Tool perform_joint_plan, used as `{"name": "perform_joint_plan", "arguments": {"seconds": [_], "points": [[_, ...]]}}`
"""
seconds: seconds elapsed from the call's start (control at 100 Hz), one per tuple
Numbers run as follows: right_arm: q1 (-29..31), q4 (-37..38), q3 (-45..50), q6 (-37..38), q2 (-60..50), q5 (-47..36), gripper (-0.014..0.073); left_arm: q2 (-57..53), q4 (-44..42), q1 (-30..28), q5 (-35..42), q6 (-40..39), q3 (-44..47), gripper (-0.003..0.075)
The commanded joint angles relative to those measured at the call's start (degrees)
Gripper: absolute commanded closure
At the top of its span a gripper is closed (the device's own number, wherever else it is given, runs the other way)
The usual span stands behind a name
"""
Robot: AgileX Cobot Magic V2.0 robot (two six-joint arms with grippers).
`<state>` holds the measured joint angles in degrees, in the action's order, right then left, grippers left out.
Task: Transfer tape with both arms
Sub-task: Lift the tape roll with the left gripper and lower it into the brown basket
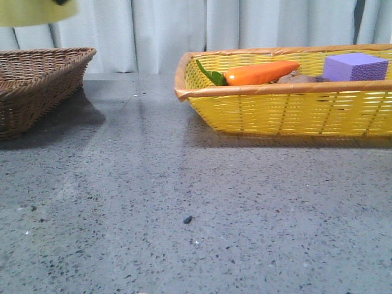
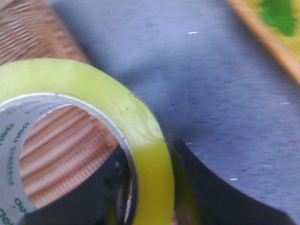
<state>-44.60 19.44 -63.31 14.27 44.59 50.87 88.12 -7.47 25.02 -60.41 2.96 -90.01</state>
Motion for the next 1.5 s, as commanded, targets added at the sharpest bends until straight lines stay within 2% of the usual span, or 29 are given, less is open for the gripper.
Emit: {"name": "perform_joint_plan", "arguments": {"seconds": [0.0, 0.13, 0.34, 0.64, 1.08, 1.15, 1.27, 1.32, 1.49], "points": [[0.19, 1.97, -1.31, -0.14, -0.27, -3.19, 0.0668, -2.97, -0.95, -4.45, 2.13, 0.11, -2.2, 0.0597], [0.19, 1.97, -1.31, -0.14, -0.27, -3.19, 0.0668, -2.46, 3.51, -10.41, 2.26, 2.67, -1.83, 0.0597], [0.19, 1.97, -1.31, -0.14, -0.27, -3.39, 0.0668, 0.01, 5.58, -14.95, 3.33, 3.43, 0.18, 0.0597], [0.19, 1.97, -1.31, -0.14, -0.27, -3.43, 0.0668, 3.8, 6.29, -15.07, 8.68, 3.52, 5.63, 0.0597], [0.19, 1.97, -1.31, -0.14, -0.27, -3.43, 0.0668, 8.45, 9.09, -15.07, 10.72, 4.34, 5.75, 0.0591], [0.19, 1.97, -1.31, -0.14, -0.27, -3.43, 0.0668, 8.57, 9.56, -15.07, 10.72, 4.34, 5.75, 0.0557], [0.19, 1.97, -1.31, -0.14, -0.27, -3.31, 0.0668, 8.57, 9.69, -15.07, 10.72, 4.34, 5.75, 0.0407], [0.19, 1.97, -1.31, -0.14, -0.27, -3.23, 0.0668, 8.57, 9.78, -15.07, 10.72, 4.34, 5.75, 0.0369], [0.19, 1.97, -1.31, -0.14, -0.27, -3.23, 0.0668, 7.23, 9.92, -15.07, 9.75, 4.34, 5.4, 0.0366]]}}
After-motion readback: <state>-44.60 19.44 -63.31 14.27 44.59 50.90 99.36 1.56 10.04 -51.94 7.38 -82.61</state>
